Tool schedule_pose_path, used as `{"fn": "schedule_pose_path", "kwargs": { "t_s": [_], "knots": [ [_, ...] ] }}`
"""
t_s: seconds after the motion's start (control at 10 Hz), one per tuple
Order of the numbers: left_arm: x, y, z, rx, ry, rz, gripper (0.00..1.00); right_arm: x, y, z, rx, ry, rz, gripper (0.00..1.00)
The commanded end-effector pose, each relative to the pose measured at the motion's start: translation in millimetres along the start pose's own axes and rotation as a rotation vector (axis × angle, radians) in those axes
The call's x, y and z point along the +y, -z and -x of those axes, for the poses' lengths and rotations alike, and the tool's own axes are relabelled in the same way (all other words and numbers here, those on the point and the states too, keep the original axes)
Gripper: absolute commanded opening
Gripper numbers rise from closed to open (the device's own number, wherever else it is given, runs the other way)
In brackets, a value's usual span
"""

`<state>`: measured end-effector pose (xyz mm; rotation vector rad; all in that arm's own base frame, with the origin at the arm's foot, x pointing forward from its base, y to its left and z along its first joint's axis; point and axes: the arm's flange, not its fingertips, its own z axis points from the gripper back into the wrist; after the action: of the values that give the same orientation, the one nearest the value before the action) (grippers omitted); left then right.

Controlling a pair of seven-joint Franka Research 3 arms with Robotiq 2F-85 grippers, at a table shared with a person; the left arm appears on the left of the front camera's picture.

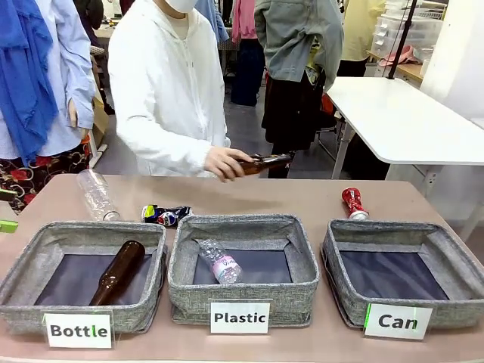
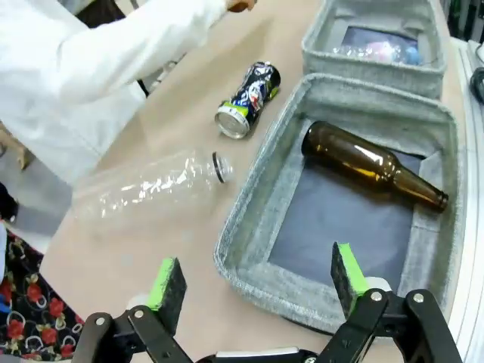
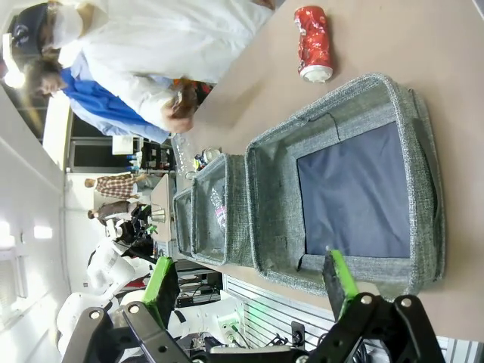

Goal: Sort the can waste into the basket.
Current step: Pick up the can waste from the table and place it in the right Fabric basket.

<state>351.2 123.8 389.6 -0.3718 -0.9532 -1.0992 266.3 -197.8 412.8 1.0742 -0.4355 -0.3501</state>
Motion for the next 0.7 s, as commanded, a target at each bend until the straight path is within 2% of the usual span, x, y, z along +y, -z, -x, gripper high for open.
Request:
{"fn": "schedule_pose_path", "kwargs": {
  "t_s": [0.0,0.2,0.3,0.4,0.5,0.6],
  "knots": [
    [-3,21,-20,-0.015,0.094,0.039,1.00,-1,0,-2,-0.018,-0.026,-0.030,1.00],
    [36,60,-69,0.068,0.161,0.113,1.00,-1,0,-2,-0.018,-0.026,-0.030,1.00],
    [49,63,-90,0.090,0.258,0.211,1.00,-1,0,-2,-0.018,-0.026,-0.030,1.00],
    [47,31,-79,0.131,0.144,0.113,1.00,-1,0,-2,-0.018,-0.026,-0.030,1.00],
    [37,-16,-49,0.167,0.195,0.146,1.00,-1,0,-2,-0.018,-0.026,-0.030,1.00],
    [36,-65,-8,0.212,0.142,0.170,1.00,-1,0,-2,-0.018,-0.026,-0.030,1.00]
  ]
}}
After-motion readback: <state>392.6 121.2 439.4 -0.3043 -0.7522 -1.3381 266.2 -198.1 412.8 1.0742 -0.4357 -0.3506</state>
